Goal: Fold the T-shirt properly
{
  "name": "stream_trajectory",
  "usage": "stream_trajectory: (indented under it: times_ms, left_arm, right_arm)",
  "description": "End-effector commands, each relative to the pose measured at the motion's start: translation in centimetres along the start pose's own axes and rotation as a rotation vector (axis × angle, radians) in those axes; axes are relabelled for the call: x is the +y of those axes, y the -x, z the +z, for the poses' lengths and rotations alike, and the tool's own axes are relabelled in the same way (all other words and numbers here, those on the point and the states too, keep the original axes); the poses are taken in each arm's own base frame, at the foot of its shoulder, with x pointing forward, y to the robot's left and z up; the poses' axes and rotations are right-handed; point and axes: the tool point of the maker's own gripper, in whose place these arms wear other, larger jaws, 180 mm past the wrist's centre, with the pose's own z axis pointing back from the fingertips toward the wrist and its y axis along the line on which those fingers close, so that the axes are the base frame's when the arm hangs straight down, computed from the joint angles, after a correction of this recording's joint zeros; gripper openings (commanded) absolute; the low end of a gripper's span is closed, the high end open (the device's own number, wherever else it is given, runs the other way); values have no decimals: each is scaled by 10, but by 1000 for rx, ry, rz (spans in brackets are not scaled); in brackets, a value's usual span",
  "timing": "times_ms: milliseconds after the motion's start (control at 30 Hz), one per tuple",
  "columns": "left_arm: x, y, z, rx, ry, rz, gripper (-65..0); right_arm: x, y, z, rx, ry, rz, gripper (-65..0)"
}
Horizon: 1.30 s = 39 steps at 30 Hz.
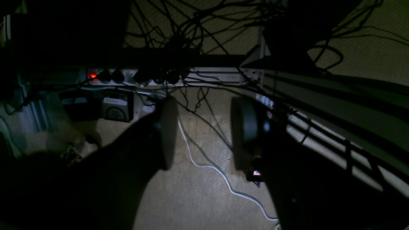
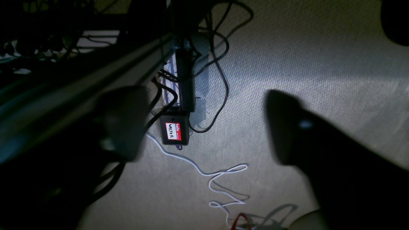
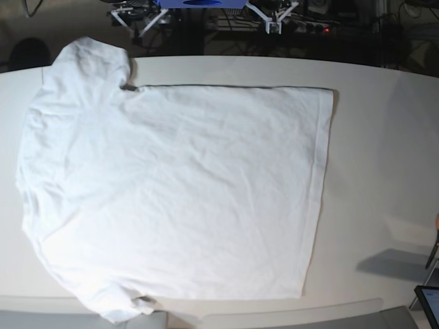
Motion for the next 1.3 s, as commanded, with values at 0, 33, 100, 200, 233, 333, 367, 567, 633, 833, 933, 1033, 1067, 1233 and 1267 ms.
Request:
stream_trajectory:
  times_ms: [0, 33, 100, 200, 233, 333, 367, 567, 633, 833, 933, 1033, 1067, 1233, 1267]
  left_arm:
    - [3, -1, 1, -15, -7, -1, -363]
    - [5, -1, 1, -15, -10, -1, -363]
    - [6, -1, 1, -15, -11, -5, -361]
    - [7, -1, 1, -15, -12, -4, -361]
    - [7, -1, 1, -15, -11, -9, -359]
    - [6, -3, 0, -15, -7, -17, -314]
    - [6, -6, -1, -20, -7, -17, -264]
    - [6, -14, -4, -32, -6, -17, -178]
    - [10, -13, -4, -29, -9, -29, -235]
    - [6, -10, -3, -24, 18, -88, -606]
    - [9, -11, -3, -25, 0, -43, -452]
    - [8, -12, -4, -27, -10, -3, -363]
    - [9, -15, -4, -33, -11, 0, -363]
    - [4, -14, -4, -37, 7, -39, -480]
    - [3, -13, -4, -35, 13, -55, -574]
  right_arm:
    - [0, -3, 0, -15, 1, -7, 0]
    - [0, -3, 0, -15, 1, -7, 0]
    - [0, -2, 0, -14, 1, -7, 0]
    - [0, -2, 0, -14, 1, -7, 0]
    - [0, -2, 0, -14, 1, -7, 0]
    - [0, -2, 0, -14, 1, -7, -199]
    - [0, -2, 0, -14, 1, -7, -305]
    - [1, 1, 1, -9, 0, -9, -598]
    - [1, 1, 1, -9, 0, -9, -477]
    - [2, -1, 0, -12, -5, -7, 0]
    - [3, 0, 1, -11, -7, -8, -17]
    - [3, 2, 1, -8, -7, -8, -254]
    - [3, 2, 1, -8, -7, -8, -369]
    - [3, 0, 1, -11, -6, -9, -611]
    - [3, -1, 0, -12, -6, -9, -548]
